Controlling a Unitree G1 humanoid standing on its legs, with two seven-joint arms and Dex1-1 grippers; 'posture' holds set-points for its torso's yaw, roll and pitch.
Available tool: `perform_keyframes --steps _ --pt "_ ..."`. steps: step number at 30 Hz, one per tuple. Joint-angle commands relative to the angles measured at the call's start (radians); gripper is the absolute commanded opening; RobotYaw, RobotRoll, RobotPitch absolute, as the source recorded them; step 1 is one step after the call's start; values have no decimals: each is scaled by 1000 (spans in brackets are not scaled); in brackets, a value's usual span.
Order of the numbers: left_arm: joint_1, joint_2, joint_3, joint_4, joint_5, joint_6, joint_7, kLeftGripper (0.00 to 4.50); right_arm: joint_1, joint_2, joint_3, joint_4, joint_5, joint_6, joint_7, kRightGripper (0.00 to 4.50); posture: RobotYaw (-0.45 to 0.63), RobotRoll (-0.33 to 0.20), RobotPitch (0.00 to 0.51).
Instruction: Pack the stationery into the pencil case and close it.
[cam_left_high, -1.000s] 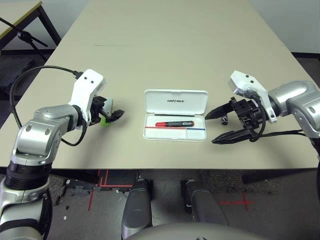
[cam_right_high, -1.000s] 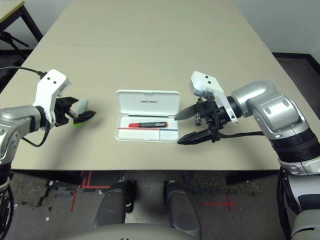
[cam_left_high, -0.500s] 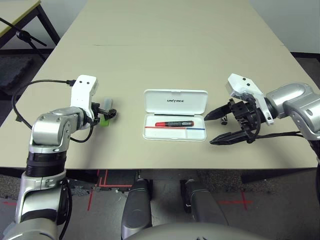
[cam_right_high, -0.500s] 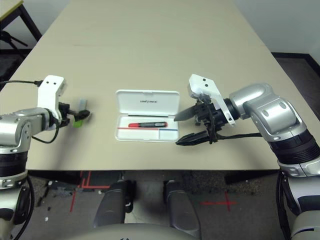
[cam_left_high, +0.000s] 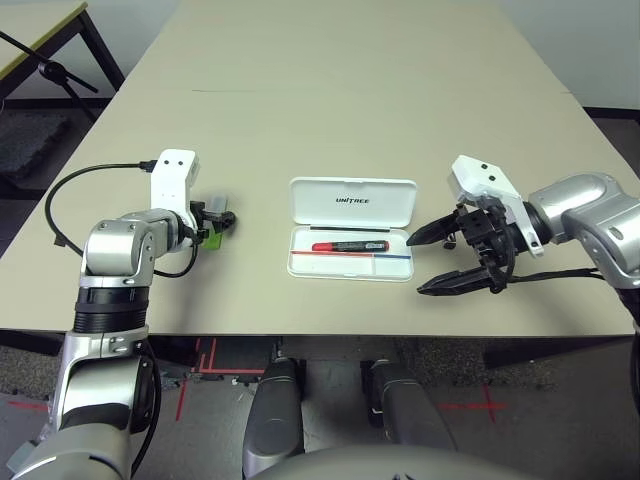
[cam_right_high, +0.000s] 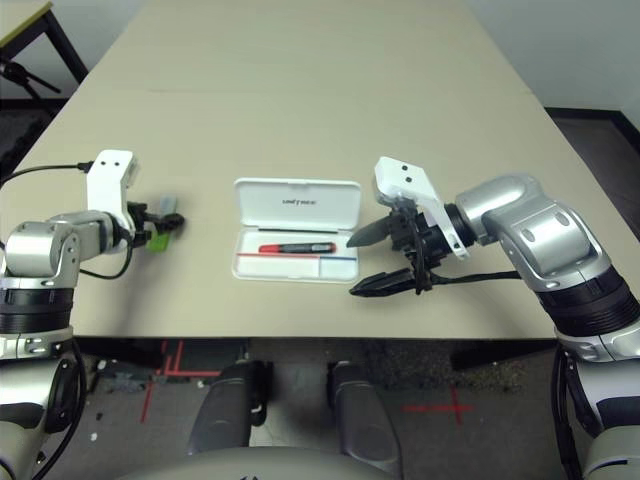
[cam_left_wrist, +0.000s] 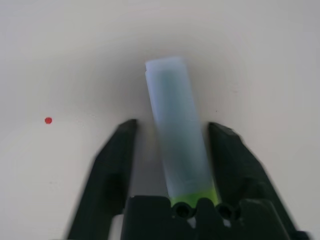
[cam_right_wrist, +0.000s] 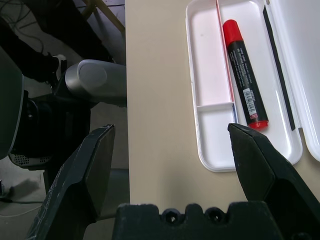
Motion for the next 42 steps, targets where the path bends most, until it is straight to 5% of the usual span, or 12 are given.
perform_keyframes --steps 1,3,11,21,31,42 --pt "41 62 -56 -42 -10 -5 -74 1641 6 -8 7 -1 -2 -5 -5 4500 22 0 161" --pt "78 133 -97 -94 -20 -69 -166 1081 2 -8 8 7 -5 -9 -4 4500 28 0 162" --pt "196 354 -116 -193 -43 -386 -479 1091 -8 -6 15 38 -18 -29 1 4500 41 0 163" --pt "315 466 -95 -355 -143 -613 -797 1091 -17 -1 24 80 -45 -62 4 4500 44 0 159" --pt "191 397 -205 -461 -154 -590 -801 1091 -16 -5 31 105 -70 -92 11 4500 43 0 151" --pt "-11 171 -435 -410 -72 -561 -750 1091 -16 -3 34 122 -89 -111 8 4500 30 0 144"
